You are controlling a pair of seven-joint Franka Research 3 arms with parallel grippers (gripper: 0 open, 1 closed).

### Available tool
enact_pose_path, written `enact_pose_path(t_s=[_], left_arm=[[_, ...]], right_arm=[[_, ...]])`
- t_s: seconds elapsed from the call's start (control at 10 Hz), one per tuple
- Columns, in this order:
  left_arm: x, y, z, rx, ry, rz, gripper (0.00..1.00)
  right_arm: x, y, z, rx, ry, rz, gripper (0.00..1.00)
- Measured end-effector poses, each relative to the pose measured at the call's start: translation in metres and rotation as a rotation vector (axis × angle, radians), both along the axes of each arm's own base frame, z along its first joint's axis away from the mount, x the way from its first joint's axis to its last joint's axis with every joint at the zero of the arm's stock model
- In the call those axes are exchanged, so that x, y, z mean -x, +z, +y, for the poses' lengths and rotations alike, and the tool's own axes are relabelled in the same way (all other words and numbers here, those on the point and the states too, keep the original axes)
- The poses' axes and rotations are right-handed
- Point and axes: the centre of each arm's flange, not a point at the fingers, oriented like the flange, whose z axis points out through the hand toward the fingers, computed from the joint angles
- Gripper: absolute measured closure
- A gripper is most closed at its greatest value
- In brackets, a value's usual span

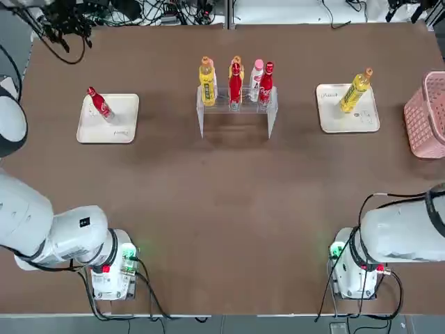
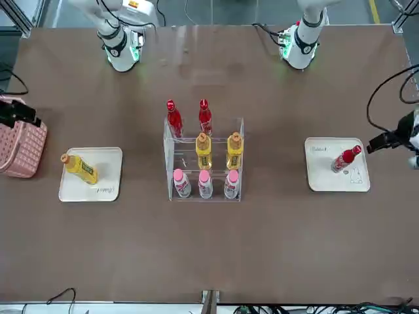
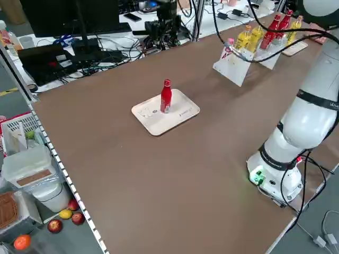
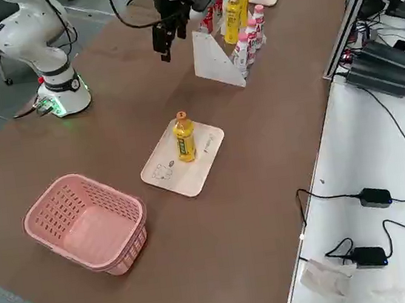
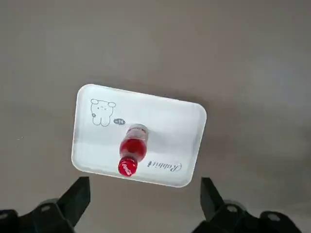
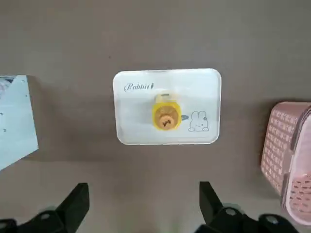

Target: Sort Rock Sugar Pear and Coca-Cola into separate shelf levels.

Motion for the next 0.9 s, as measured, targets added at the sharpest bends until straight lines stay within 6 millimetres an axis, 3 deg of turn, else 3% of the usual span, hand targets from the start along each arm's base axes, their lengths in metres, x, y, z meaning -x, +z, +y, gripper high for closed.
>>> enact_pose_path(t_s=[0.3, 0.5, 0.9], left_arm=[[0.029, -0.057, -0.003, -0.014, 0.004, -0.040, 0.01], [0.048, -0.088, 0.005, -0.021, 0.019, -0.060, 0.02], [0.069, -0.124, 0.014, -0.029, 0.031, -0.090, 0.07]], right_arm=[[-0.012, -0.064, -0.016, 0.027, 0.046, -0.047, 0.00], [-0.012, -0.096, -0.021, 0.034, 0.055, -0.067, 0.00], [0.000, -0.144, -0.030, 0.020, 0.028, -0.050, 0.00]])
